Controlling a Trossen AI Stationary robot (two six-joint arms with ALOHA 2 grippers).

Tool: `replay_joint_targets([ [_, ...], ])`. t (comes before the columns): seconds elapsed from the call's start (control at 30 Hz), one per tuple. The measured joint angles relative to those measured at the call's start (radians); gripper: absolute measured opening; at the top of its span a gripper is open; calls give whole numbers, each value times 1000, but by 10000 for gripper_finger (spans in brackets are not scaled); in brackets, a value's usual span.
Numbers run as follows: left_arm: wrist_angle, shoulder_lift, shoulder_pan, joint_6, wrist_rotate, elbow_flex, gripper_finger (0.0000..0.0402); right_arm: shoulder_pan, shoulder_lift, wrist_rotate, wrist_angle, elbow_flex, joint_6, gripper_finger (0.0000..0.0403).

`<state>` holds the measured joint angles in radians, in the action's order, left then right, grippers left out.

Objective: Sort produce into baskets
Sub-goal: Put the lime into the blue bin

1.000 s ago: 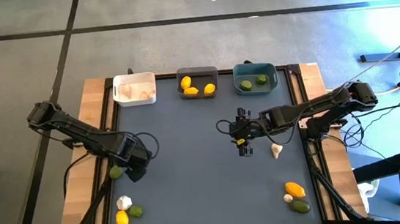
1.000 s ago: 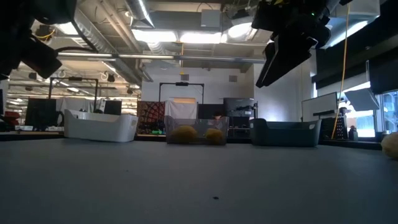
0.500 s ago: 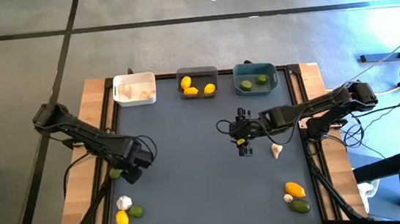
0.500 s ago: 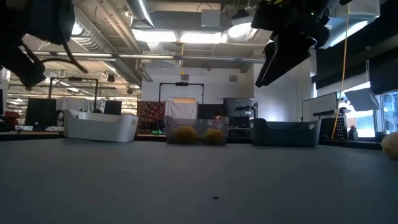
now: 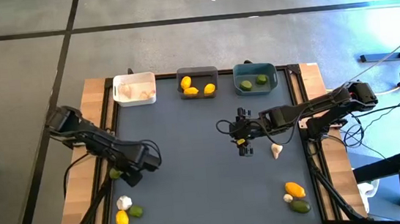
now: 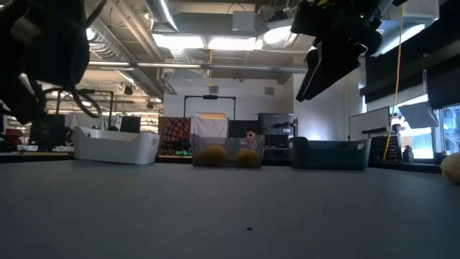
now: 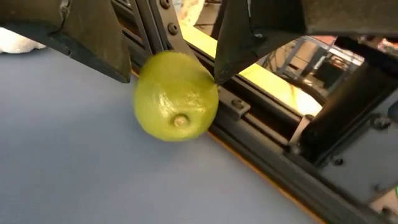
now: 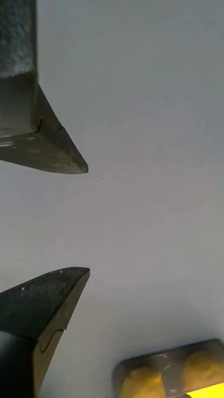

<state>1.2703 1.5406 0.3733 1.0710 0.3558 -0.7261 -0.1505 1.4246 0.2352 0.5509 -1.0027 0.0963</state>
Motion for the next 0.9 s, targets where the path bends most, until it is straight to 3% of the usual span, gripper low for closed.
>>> replay_joint_targets([
  [0.67, -39, 73, 0, -159, -3, -1, 130, 0, 0, -10, 28, 0, 3, 257],
  [0.9, -14, 65, 1, -193, -63, -51, 121, 0, 0, -10, 28, 0, 3, 257],
])
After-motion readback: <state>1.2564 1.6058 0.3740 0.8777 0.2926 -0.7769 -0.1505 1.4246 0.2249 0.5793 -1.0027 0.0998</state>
